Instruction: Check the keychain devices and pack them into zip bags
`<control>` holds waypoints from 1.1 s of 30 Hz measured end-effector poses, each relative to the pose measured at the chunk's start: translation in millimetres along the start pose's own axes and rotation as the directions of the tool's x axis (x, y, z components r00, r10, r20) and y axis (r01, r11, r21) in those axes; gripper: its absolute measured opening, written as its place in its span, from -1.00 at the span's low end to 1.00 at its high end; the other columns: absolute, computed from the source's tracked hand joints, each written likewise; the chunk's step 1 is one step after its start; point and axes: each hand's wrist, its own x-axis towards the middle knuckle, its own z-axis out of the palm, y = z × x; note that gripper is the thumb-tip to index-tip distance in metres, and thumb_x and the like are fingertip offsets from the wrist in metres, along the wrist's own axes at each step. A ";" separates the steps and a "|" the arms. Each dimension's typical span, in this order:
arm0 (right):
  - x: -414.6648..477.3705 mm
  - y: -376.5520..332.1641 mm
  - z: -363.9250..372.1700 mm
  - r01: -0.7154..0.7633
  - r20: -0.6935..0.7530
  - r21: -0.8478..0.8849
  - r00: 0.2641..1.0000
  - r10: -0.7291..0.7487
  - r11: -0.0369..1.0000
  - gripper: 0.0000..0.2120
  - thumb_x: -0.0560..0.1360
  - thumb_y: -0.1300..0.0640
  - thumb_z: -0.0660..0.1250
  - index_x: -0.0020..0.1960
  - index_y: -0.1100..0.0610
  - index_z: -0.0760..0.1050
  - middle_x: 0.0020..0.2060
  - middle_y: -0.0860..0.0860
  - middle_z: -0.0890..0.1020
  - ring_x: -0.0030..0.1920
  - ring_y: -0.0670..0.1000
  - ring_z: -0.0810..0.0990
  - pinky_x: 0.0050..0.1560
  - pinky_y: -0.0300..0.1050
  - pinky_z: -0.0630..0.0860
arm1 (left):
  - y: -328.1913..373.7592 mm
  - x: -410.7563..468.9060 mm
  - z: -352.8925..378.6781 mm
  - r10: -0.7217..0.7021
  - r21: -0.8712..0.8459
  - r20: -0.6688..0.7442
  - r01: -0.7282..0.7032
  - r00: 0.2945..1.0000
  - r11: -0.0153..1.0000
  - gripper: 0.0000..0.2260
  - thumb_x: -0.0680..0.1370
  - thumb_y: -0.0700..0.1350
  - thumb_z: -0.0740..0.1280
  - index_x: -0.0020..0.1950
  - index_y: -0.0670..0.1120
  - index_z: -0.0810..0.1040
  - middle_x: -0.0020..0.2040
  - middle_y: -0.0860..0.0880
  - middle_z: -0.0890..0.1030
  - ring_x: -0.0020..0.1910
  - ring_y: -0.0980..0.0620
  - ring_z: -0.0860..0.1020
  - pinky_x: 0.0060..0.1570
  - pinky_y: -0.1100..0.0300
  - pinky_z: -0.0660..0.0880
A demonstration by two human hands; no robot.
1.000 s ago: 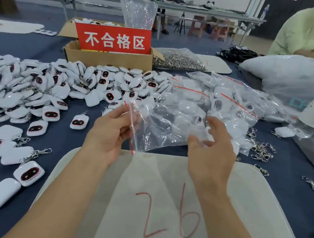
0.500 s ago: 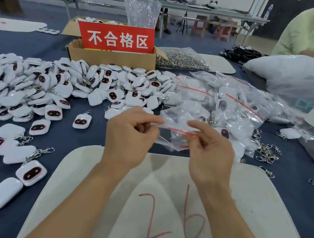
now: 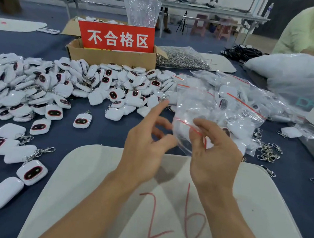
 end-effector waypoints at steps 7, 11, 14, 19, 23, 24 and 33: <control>-1.6 -4.4 -1.9 -0.012 0.027 -0.027 1.000 0.013 1.000 -0.71 0.48 0.12 0.37 0.08 -0.25 0.58 -0.22 -0.22 0.69 -0.21 -0.09 0.67 -0.04 0.04 0.63 | -9.8 9.8 5.4 -0.168 0.415 -0.032 0.166 0.985 0.895 -0.35 0.50 -0.03 0.37 0.55 0.30 0.30 -0.31 0.25 0.61 -0.29 0.20 0.52 -0.22 0.20 0.42; -1.5 -12.6 -7.1 -0.026 -0.124 -0.180 0.992 0.004 0.983 -0.69 0.45 0.11 0.40 0.18 -0.06 0.65 -0.20 -0.22 0.64 -0.08 0.08 0.66 0.16 0.07 0.56 | -13.2 14.4 0.2 -0.153 0.470 -0.152 0.207 0.977 0.858 -0.51 0.49 0.08 0.39 0.43 0.31 0.45 -0.22 0.44 0.56 -0.21 0.29 0.52 -0.18 0.16 0.41; -3.9 -21.9 -9.5 0.018 0.047 -0.051 0.999 -0.016 0.999 -0.39 0.36 -0.02 0.56 0.40 -0.10 0.55 0.19 -0.13 0.57 0.31 -0.14 0.52 0.33 -0.37 0.35 | -18.4 14.1 0.4 -0.162 0.390 -0.114 0.194 0.980 0.900 -0.74 0.47 -0.02 0.34 0.04 0.32 0.66 -0.31 0.28 0.63 -0.28 0.15 0.57 -0.20 0.16 0.54; -3.0 -23.0 -7.4 0.266 0.654 -0.119 0.746 -0.126 0.957 0.00 0.14 -0.33 0.49 0.55 -0.26 0.30 0.55 -0.38 0.22 0.60 -0.32 -0.08 0.59 -0.16 0.03 | -22.6 25.1 -9.1 -0.395 0.120 -0.008 0.393 0.919 0.912 -0.94 0.30 -0.09 0.41 -0.33 -0.07 0.64 -0.42 0.01 0.54 -0.32 -0.01 0.50 -0.25 0.14 0.49; -2.7 -13.1 -3.8 0.280 0.522 -0.163 0.838 -0.158 0.946 -0.57 0.25 -0.01 0.62 0.10 -0.11 0.65 0.02 -0.37 0.56 0.18 -0.29 0.38 0.56 -0.12 0.12 | -24.6 28.0 -22.3 -0.466 -0.112 0.079 0.473 0.881 0.874 -0.85 0.34 -0.22 0.30 -0.24 -0.12 0.67 -0.21 -0.17 0.63 -0.20 -0.09 0.55 -0.13 0.04 0.57; -1.2 -10.6 -3.8 0.238 0.440 -0.212 0.889 -0.124 0.948 -0.77 0.30 0.07 0.59 -0.09 -0.10 0.65 -0.16 -0.31 0.60 -0.01 -0.24 0.42 0.53 -0.04 0.22 | -22.3 27.8 -25.0 -0.446 -0.121 0.074 0.452 0.892 0.884 -0.76 0.28 -0.28 0.28 -0.21 -0.13 0.73 -0.20 -0.16 0.69 -0.23 -0.07 0.58 -0.22 0.16 0.56; -2.5 -13.7 -7.9 0.025 0.079 -0.288 0.997 -0.002 0.957 -0.57 0.41 0.29 0.54 0.27 0.15 0.65 0.10 0.11 0.69 0.18 0.02 0.46 0.34 -0.02 0.35 | -53.2 44.3 -61.6 -0.136 0.642 -0.236 0.259 0.962 0.721 -0.48 0.55 -0.18 0.33 0.52 -0.03 0.45 0.55 -0.01 0.38 0.54 -0.05 0.28 0.47 0.01 0.27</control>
